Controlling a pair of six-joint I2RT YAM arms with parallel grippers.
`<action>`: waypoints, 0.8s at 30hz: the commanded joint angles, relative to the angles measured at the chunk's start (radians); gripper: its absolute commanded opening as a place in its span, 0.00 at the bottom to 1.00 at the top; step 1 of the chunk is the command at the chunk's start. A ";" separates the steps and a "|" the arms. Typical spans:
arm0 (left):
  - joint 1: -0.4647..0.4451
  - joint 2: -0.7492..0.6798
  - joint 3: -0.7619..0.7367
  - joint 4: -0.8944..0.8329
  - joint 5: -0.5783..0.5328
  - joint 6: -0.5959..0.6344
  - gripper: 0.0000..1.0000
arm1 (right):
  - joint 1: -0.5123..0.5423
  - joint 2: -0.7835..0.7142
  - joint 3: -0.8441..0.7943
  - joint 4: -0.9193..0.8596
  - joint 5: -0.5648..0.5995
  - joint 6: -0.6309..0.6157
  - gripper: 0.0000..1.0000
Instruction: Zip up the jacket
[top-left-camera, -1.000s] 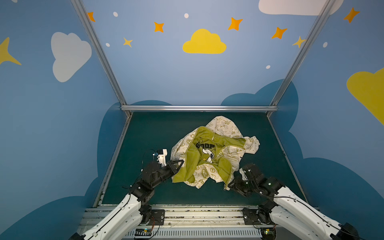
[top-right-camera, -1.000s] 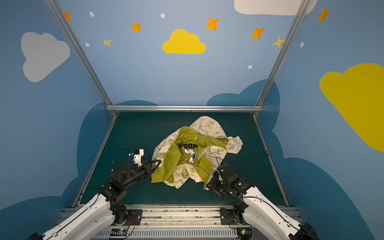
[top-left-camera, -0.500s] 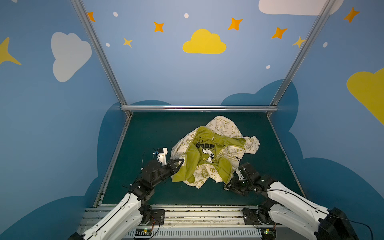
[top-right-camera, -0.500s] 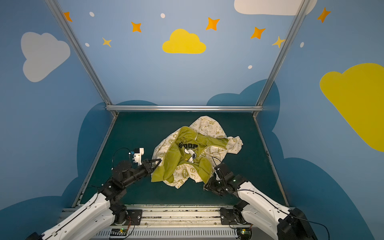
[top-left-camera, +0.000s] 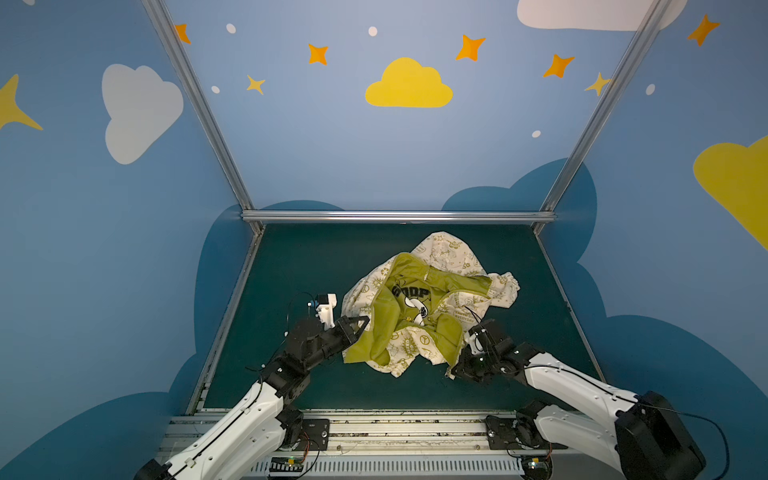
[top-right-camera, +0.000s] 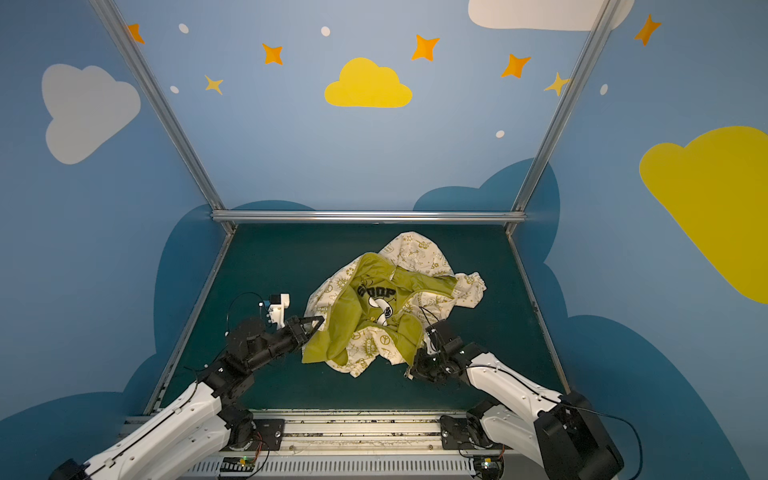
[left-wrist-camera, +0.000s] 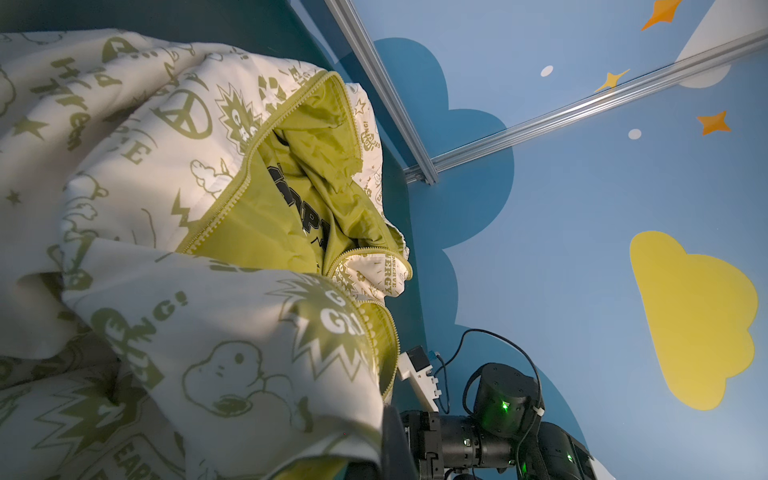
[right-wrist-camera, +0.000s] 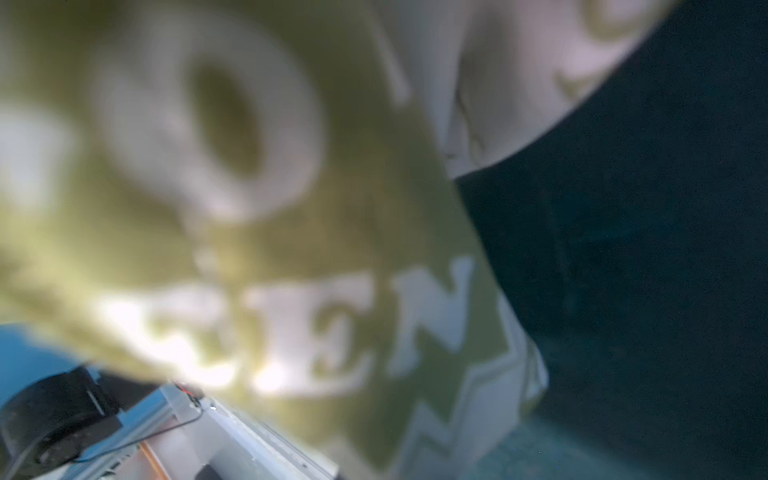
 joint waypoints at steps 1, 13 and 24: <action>-0.004 0.008 0.021 0.055 0.006 -0.005 0.03 | -0.005 -0.037 0.050 -0.035 -0.017 -0.018 0.00; -0.146 0.059 -0.010 0.454 -0.190 0.073 0.03 | -0.003 -0.370 0.049 0.336 -0.061 -0.279 0.00; -0.245 0.107 -0.016 0.721 -0.159 0.437 0.03 | 0.000 -0.333 0.104 0.634 -0.335 -0.492 0.00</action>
